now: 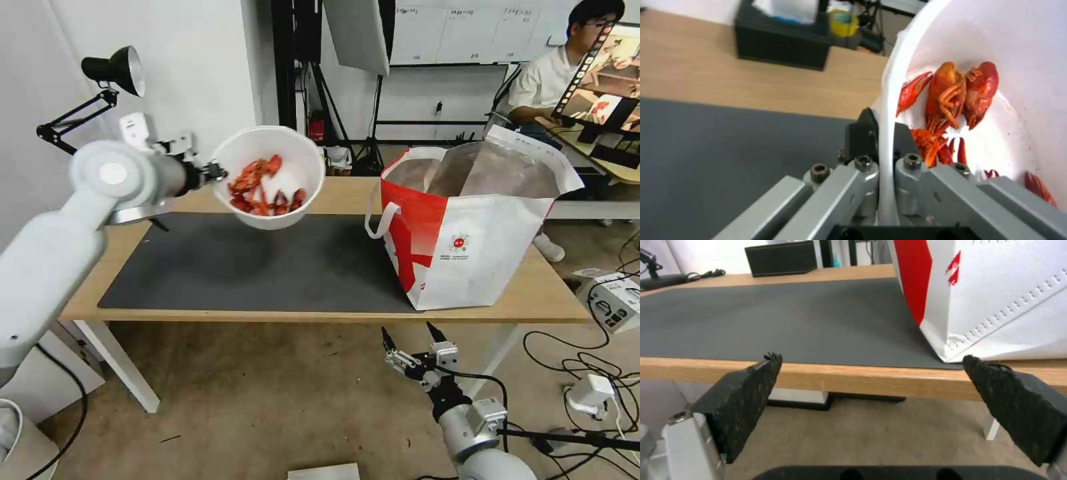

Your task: Pick up the trash from the table and place it into the takeout bag.

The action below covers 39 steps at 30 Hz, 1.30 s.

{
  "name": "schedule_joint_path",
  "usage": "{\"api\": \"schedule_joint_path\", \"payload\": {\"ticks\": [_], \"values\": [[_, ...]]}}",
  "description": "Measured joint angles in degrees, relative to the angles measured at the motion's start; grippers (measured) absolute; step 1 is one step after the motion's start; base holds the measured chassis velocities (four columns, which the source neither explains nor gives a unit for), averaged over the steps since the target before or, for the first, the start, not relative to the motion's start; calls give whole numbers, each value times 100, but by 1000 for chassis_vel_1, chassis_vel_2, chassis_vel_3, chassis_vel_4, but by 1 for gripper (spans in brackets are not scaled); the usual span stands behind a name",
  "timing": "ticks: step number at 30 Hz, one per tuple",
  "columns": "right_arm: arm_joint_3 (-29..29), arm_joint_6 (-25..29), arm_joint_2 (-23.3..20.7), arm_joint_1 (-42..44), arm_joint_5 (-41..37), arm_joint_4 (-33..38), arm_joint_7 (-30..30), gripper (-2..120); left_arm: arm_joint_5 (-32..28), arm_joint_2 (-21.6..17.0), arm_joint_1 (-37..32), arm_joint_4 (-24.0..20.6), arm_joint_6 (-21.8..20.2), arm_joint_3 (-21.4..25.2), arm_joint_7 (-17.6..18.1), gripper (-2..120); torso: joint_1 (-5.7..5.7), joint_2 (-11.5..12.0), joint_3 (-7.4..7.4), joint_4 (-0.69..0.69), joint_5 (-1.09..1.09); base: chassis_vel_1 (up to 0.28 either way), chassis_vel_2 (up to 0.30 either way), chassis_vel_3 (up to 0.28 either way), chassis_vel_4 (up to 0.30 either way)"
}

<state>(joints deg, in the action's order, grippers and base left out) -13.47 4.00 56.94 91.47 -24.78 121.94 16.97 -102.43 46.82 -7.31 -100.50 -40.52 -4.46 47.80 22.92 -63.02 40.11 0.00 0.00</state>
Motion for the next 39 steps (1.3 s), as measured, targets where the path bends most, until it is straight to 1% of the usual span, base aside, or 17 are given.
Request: {"api": "schedule_joint_path", "payload": {"ticks": [4,5,8,13,16,17,20,21,25,26,28,29,30,32,33,37,39], "values": [[0,0,0,0,0,0,0,100,-32,342,472,159,43,-301,57,0,0,0,0,-1,1,0,0,0,0],[0,0,0,0,0,0,0,100,-32,342,472,159,43,-301,57,0,0,0,0,-1,1,0,0,0,0],[0,0,0,0,0,0,0,100,-63,558,804,309,58,-472,107,0,0,0,0,-1,1,0,0,0,0],[0,0,0,0,0,0,0,100,-78,754,1106,469,74,-597,118,0,0,0,0,-1,1,0,0,0,0],[0,0,0,0,0,0,0,100,-84,970,1329,615,81,-711,127,0,0,0,0,0,0,0,0,0,0],[0,0,0,0,0,0,0,100,-84,970,1329,615,81,-711,127,0,0,0,0,0,0,0,0,0,0],[0,0,0,0,0,0,0,100,-86,1278,1504,785,115,-832,204,0,0,0,0,0,1,0,0,0,0],[0,0,0,0,0,0,0,100,-86,1278,1504,785,115,-832,204,0,0,0,0,0,1,0,0,0,0],[0,0,0,0,0,0,0,100,-62,1807,1788,1147,139,-991,291,0,0,0,0,-1,1,0,0,0,0],[0,0,0,0,0,0,0,100,-62,1807,1788,1147,139,-991,291,0,0,0,0,-1,1,0,0,0,0],[0,0,0,0,0,0,0,100,-39,2022,1904,1309,141,-1080,305,0,0,0,0,-1,2,0,0,0,0],[0,0,0,0,0,0,0,100,-18,2196,1986,1439,141,-1145,309,0,0,0,0,-1,1,0,0,0,0],[0,0,0,0,0,0,0,100,-18,2196,1986,1439,141,-1145,309,0,0,0,0,-1,1,0,0,0,0],[0,0,0,0,0,0,0,100,45,2410,2086,1620,153,-1252,309,0,0,0,0,-2,2,0,0,0,0],[0,0,0,0,0,0,0,100,45,2410,2086,1620,153,-1252,309,0,0,0,0,-2,2,0,0,0,0],[0,0,0,0,0,0,0,100,150,2612,2132,1809,195,-1423,309,0,0,0,0,-1,0,0,0,0,0],[0,0,0,0,0,0,0,100,408,2684,2129,1878,258,-1564,276,0,0,0,0,-1,0,0,0,0,0]]}}
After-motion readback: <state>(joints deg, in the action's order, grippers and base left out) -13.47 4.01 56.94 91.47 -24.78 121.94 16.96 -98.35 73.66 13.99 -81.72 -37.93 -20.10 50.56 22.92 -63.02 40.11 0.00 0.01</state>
